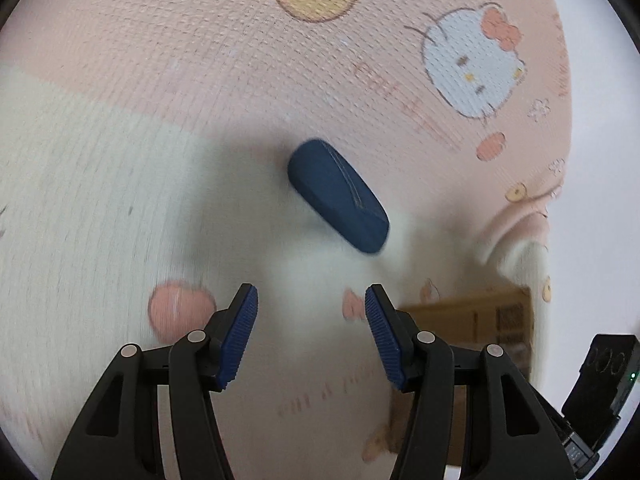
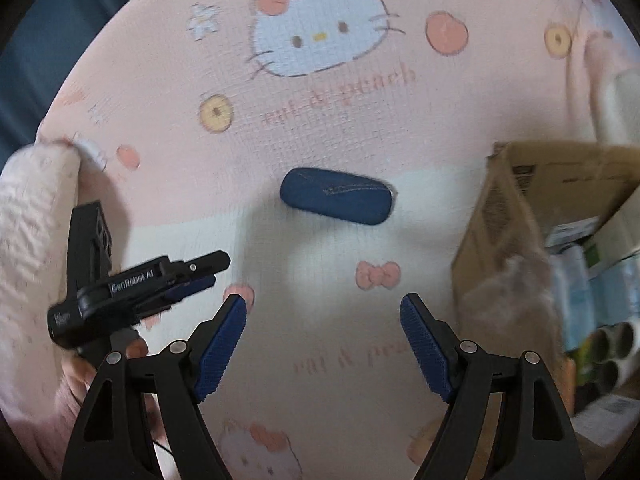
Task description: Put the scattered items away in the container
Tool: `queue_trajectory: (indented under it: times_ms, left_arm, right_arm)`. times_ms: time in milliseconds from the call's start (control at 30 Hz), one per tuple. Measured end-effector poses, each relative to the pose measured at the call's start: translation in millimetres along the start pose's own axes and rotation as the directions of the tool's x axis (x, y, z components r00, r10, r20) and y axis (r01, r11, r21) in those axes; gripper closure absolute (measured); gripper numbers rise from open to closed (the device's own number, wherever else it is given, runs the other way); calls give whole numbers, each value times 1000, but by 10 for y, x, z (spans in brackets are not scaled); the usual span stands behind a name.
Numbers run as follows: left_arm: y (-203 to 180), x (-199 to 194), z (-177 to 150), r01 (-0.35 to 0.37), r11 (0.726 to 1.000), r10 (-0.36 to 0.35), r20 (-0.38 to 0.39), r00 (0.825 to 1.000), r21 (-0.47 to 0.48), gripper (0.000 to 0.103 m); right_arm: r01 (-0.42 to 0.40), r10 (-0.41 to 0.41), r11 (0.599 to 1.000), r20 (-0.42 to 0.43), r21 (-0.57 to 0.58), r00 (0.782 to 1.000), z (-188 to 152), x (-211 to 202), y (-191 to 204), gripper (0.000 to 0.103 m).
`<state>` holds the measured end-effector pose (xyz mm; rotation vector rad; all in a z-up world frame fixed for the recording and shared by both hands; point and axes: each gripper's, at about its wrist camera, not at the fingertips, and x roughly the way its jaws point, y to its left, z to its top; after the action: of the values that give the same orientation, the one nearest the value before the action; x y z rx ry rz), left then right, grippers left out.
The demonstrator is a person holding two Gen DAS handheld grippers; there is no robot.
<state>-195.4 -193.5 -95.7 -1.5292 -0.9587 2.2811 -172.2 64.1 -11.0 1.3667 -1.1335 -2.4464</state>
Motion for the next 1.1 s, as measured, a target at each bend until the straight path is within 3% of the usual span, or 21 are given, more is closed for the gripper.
queue_trajectory:
  times_ms: [200, 333, 500, 700, 833, 1000, 1100]
  left_arm:
    - [-30, 267, 315, 4, 997, -6, 31, 1000, 72, 43]
    - [46, 449, 492, 15, 999, -16, 24, 1000, 43, 43]
    - [144, 644, 680, 62, 997, -60, 42, 997, -46, 43]
    - [99, 842, 843, 44, 999, -43, 58, 997, -19, 43]
    - [105, 989, 906, 30, 999, -30, 27, 999, -16, 43]
    - [16, 1057, 873, 61, 998, -61, 7, 998, 13, 43]
    - [-75, 1069, 835, 6, 998, -7, 14, 1000, 69, 43]
  right_arm:
    - [55, -65, 992, 87, 115, 994, 151, 428, -72, 25]
    - [14, -40, 982, 132, 186, 990, 286, 679, -162, 25]
    - [79, -99, 984, 119, 162, 988, 407, 1053, -182, 25]
    - [83, -113, 975, 141, 206, 984, 469, 1400, -346, 25]
    - [106, -136, 969, 126, 222, 983, 451, 1619, -472, 25]
    - [1, -52, 964, 184, 267, 982, 384, 1697, -630, 20]
    - [-22, -32, 968, 208, 251, 978, 417, 1716, -645, 20]
